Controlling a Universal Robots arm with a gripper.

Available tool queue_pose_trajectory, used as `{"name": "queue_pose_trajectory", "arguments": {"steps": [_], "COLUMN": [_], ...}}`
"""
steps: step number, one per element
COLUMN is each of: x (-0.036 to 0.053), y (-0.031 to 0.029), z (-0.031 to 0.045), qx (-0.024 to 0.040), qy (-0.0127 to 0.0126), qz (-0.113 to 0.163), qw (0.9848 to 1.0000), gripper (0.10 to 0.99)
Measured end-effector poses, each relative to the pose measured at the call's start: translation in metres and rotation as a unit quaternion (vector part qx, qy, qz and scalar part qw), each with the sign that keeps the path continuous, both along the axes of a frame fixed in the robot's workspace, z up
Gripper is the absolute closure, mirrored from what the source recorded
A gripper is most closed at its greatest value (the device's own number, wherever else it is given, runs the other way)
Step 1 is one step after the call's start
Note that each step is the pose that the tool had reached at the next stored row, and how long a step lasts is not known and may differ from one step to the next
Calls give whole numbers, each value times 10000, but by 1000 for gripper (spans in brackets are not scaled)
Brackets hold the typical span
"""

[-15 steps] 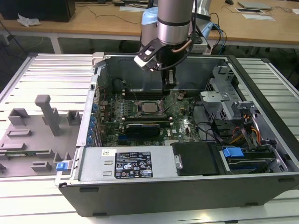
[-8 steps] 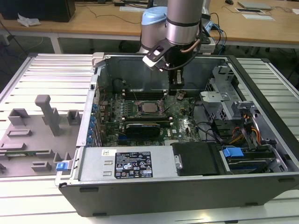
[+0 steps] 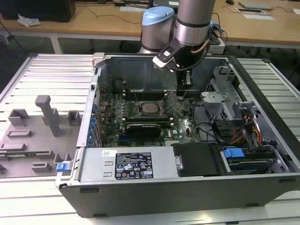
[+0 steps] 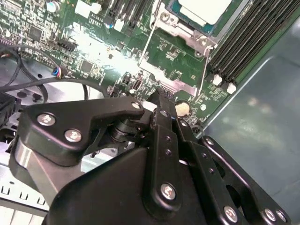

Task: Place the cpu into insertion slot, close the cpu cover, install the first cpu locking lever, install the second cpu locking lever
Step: 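Close the cpu cover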

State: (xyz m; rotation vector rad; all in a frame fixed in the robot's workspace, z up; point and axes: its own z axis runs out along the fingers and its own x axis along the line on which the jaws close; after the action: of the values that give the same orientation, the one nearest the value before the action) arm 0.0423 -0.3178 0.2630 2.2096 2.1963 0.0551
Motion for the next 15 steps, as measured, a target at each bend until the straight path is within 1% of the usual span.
{"name": "queue_pose_trajectory", "arguments": {"steps": [2, 4, 6, 8, 9, 10, 11, 12, 13, 14, 15], "x": [11, 19, 22, 23, 26, 31, 34, 37, 38, 38, 38], "y": [1, 1, 2, 2, 2, 2, 2, 2, 2, 2, 2], "z": [-27, -90, -133, -134, -137, -138, -140, -141, -142, -141, -141], "qx": [0, 0, 0, 0, 2, 1, 0, 0, 0, -1, -1], "qy": [1, 8, 17, 17, 100, 304, 414, 501, 579, 614, 614], "qz": [0, 0, 0, 0, 2, 0, 0, 0, 0, 0, 0], "qw": [10000, 10000, 10000, 10000, 10000, 9995, 9991, 9987, 9983, 9981, 9981], "gripper": [980, 980, 980, 980, 980, 980, 980, 980, 980, 980, 980]}}
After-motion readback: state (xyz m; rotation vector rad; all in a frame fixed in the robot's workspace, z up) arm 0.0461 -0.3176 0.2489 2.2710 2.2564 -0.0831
